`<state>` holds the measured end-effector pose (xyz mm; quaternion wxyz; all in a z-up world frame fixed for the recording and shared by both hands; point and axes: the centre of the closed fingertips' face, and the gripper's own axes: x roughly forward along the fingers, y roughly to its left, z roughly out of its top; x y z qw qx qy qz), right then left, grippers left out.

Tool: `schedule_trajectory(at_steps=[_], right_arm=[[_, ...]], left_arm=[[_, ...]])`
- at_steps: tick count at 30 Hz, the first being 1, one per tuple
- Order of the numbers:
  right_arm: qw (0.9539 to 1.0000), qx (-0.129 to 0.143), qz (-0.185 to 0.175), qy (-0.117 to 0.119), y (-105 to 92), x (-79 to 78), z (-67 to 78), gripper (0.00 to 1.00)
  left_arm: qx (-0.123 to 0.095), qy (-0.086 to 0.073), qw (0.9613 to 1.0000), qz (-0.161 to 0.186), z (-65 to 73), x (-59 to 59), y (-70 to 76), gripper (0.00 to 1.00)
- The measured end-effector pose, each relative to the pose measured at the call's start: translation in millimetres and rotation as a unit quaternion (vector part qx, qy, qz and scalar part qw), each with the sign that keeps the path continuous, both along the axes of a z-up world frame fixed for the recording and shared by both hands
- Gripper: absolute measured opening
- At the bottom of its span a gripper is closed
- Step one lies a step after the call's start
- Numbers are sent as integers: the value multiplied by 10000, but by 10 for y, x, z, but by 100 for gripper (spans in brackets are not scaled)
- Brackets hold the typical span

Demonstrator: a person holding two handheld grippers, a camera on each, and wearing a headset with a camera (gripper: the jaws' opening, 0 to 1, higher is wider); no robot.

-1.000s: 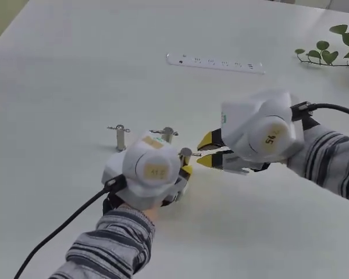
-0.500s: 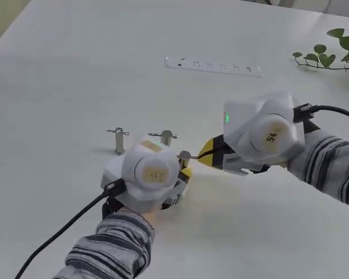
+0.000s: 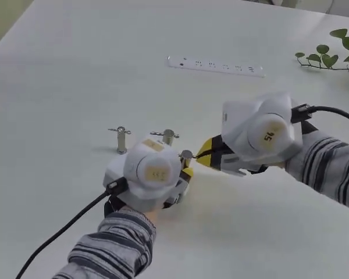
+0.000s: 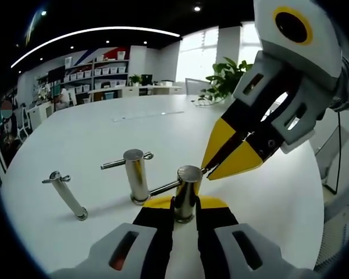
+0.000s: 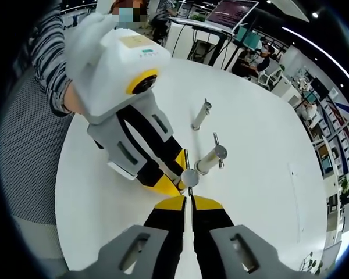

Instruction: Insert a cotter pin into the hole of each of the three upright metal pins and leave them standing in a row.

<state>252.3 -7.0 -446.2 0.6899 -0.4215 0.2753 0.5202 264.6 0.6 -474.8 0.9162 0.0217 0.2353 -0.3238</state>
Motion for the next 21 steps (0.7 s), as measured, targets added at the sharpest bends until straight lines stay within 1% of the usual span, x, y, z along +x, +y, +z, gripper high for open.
schedule_trajectory(at_steps=[1,2,3,4,5,8,9,11,12,14,17,21], right_arm=[[10000,23,-20,9,1,0,0,0],[9999,119,-42,-17,18,12,12,3],[9998,185,-60,5,32,10,19,5],[9994,296,-154,98,51,5,27,7],[9990,350,-199,168,64,2,30,8],[9973,592,-317,308,127,15,58,9],[9962,673,-372,411,152,14,52,10],[9951,722,-456,502,168,28,26,10],[9947,713,-499,556,171,35,-2,11],[9940,721,-562,609,182,46,-35,10],[9912,868,-661,750,224,38,-52,10],[9885,959,-785,870,255,44,-69,10]], left_arm=[[1,3,10000,-5,-3,-1,0,11],[18,10,10000,-21,-9,-4,2,11],[42,22,10000,-36,-18,-8,4,11],[105,77,9999,-73,-47,-22,11,11],[110,104,9999,-84,-62,-27,11,12],[105,130,9998,-139,-70,-48,4,17],[98,129,9997,-158,-67,-51,-2,19],[105,108,9996,-247,-57,-64,-18,24],[159,85,9994,-280,-57,-69,-13,25],[190,103,9993,-313,-62,-81,-4,26],[171,120,9993,-317,-50,-79,28,29],[108,143,9994,-304,-1,-69,68,32]])
